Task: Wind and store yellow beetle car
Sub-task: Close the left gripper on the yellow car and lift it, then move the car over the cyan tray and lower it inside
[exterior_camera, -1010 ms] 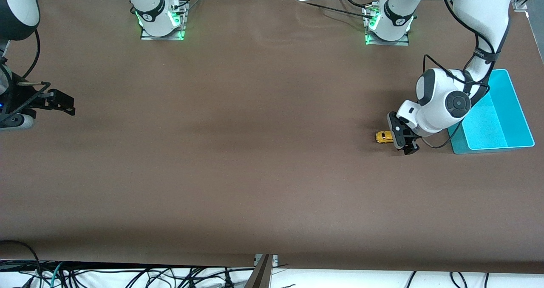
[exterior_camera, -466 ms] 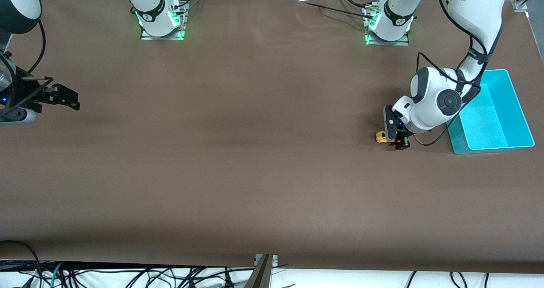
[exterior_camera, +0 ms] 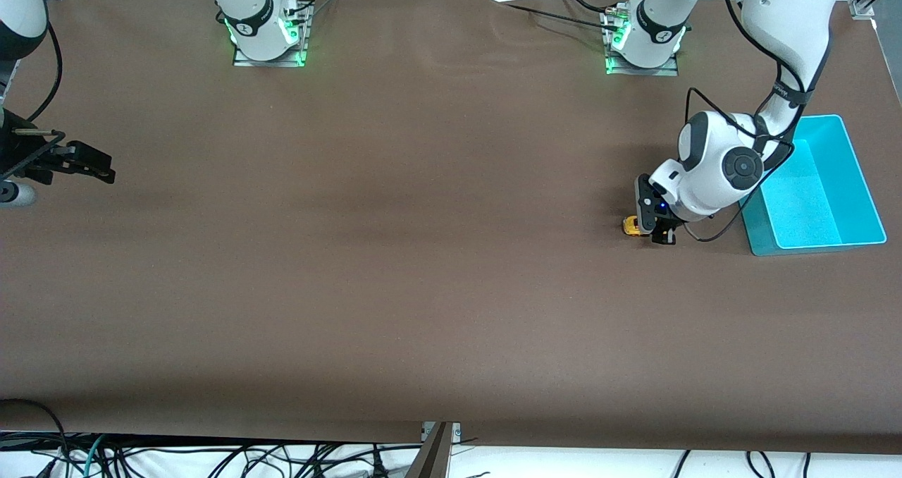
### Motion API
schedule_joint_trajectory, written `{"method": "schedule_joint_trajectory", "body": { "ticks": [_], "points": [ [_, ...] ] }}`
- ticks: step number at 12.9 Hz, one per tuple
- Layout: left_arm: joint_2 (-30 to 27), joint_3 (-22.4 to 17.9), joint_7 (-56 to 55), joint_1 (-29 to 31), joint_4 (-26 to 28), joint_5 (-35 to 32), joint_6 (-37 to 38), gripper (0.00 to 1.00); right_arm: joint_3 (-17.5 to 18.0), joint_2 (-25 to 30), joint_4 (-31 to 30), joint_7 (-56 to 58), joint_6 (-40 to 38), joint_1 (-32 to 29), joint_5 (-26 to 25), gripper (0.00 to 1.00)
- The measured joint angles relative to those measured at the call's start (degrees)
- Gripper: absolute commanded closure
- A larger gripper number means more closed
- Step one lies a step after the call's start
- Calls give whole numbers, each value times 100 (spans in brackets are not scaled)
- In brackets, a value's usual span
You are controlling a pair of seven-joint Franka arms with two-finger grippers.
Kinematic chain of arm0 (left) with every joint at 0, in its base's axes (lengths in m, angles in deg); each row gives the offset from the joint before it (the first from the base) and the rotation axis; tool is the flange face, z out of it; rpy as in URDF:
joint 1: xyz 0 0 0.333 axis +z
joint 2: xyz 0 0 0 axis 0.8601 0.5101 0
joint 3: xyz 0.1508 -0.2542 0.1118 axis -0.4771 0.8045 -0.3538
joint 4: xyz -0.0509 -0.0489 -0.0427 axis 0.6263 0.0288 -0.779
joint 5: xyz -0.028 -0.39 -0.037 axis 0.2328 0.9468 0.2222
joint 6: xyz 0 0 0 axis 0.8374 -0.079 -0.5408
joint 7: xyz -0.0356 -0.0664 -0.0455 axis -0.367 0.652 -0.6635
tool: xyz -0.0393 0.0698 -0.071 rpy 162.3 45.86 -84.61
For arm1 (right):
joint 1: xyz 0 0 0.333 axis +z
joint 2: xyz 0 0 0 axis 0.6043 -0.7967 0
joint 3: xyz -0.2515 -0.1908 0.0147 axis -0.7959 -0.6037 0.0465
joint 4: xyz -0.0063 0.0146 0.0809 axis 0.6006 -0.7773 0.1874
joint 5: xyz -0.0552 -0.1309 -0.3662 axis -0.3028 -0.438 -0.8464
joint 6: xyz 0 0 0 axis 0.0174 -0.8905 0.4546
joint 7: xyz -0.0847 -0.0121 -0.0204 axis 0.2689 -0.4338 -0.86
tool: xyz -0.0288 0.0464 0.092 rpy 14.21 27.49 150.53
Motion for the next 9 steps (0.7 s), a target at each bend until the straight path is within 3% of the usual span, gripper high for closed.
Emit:
{"method": "schedule_joint_trajectory", "body": {
  "ticks": [4, 7, 9],
  "points": [
    [-549, -81, 79, 370, -216, -3, 304, 100, -247, 18, -3, 0, 0, 182, 77, 0],
    [-1338, -144, 131, 771, -650, -376, 1952, 100, -272, 9, -23, 0, 0, 204, 79, 0],
    [-1716, -403, 563, 984, -713, -488, 2649, 100, -273, 2, -23, 0, 0, 209, 79, 0]
  ]
}}
